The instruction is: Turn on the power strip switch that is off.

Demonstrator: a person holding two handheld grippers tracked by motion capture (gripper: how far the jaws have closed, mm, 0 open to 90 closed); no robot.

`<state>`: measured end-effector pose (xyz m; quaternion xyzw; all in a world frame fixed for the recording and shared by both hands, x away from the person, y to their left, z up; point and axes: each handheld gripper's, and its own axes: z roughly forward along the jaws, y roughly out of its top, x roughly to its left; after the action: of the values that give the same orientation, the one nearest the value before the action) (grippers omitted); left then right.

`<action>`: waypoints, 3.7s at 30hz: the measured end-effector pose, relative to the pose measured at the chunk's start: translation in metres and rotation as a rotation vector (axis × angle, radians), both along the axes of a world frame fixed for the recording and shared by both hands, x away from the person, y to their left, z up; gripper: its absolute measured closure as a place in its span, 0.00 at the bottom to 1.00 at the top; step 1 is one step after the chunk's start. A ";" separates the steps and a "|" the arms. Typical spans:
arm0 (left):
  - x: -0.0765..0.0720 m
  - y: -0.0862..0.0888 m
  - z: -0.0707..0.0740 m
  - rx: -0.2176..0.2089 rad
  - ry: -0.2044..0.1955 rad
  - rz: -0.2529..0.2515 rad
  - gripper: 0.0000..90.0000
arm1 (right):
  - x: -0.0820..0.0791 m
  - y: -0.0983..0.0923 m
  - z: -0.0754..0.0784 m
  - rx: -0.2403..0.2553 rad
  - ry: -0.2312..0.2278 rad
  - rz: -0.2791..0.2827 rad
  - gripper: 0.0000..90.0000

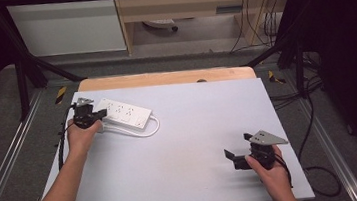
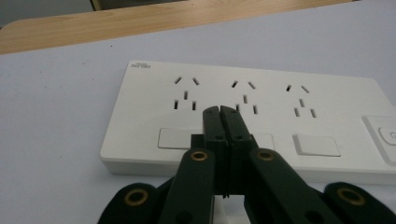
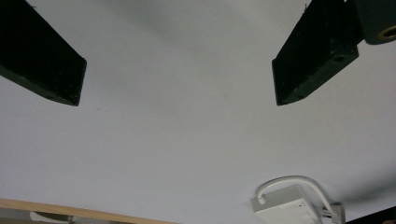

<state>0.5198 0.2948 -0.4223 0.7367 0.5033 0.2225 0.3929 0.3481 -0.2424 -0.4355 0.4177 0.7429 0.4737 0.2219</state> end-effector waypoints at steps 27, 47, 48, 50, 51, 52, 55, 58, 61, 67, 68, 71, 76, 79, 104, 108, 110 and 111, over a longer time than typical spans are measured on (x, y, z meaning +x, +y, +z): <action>0.009 0.001 -0.009 0.026 -0.019 0.019 1.00 | 0.000 0.000 -0.001 0.000 0.006 -0.003 0.04; 0.011 0.000 -0.012 0.028 -0.020 0.018 1.00 | 0.000 -0.001 -0.001 0.002 0.009 -0.006 0.04; 0.010 0.000 -0.012 0.027 -0.020 0.019 1.00 | -0.001 -0.001 -0.001 0.001 0.008 -0.006 0.04; 0.011 0.000 -0.012 0.030 -0.021 0.019 1.00 | -0.001 -0.001 -0.001 0.002 0.008 -0.005 0.04; 0.011 0.000 -0.012 0.030 -0.022 0.019 1.00 | -0.001 -0.001 -0.001 0.001 0.008 -0.005 0.04; 0.011 0.000 -0.012 0.030 -0.022 0.019 1.00 | -0.001 -0.001 -0.001 0.001 0.007 -0.006 0.04; 0.011 0.000 -0.012 0.023 -0.020 0.017 1.00 | -0.001 -0.001 -0.001 0.001 0.005 -0.007 0.04; 0.011 0.001 -0.012 0.022 -0.018 0.014 1.00 | -0.001 -0.001 -0.001 0.000 0.007 -0.005 0.04; 0.011 0.001 -0.012 0.019 -0.018 0.015 1.00 | -0.001 -0.001 -0.001 0.001 0.006 -0.005 0.04; 0.011 0.007 -0.014 0.004 -0.010 0.042 1.00 | -0.001 -0.001 -0.001 0.001 0.004 -0.005 0.04; 0.010 0.006 -0.013 0.015 -0.013 0.034 1.00 | -0.001 -0.001 -0.001 0.000 0.004 -0.005 0.04; 0.010 0.003 -0.013 0.025 -0.019 0.025 1.00 | -0.001 0.000 -0.001 -0.002 0.008 -0.004 0.04; 0.010 0.003 -0.013 0.023 -0.020 0.023 1.00 | -0.001 0.000 -0.001 -0.003 0.008 -0.003 0.04; 0.010 0.003 -0.013 0.023 -0.020 0.025 1.00 | -0.001 -0.001 -0.001 -0.002 0.006 -0.005 0.04; 0.009 0.000 -0.014 0.045 -0.037 0.015 1.00 | -0.001 -0.001 -0.001 -0.001 0.007 -0.002 0.04; 0.009 -0.002 -0.013 0.039 -0.047 0.012 1.00 | -0.001 -0.001 -0.001 0.001 0.007 -0.005 0.04; 0.009 -0.003 -0.012 0.037 -0.049 0.009 1.00 | -0.001 -0.002 -0.001 0.002 0.007 -0.005 0.04; 0.009 -0.004 -0.012 0.034 -0.050 0.009 1.00 | -0.001 -0.001 -0.001 0.002 0.007 -0.005 0.04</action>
<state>0.5286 0.2910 -0.4347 0.7352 0.4929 0.2511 0.3918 0.3470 -0.2438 -0.4361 0.4213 0.7422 0.4725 0.2200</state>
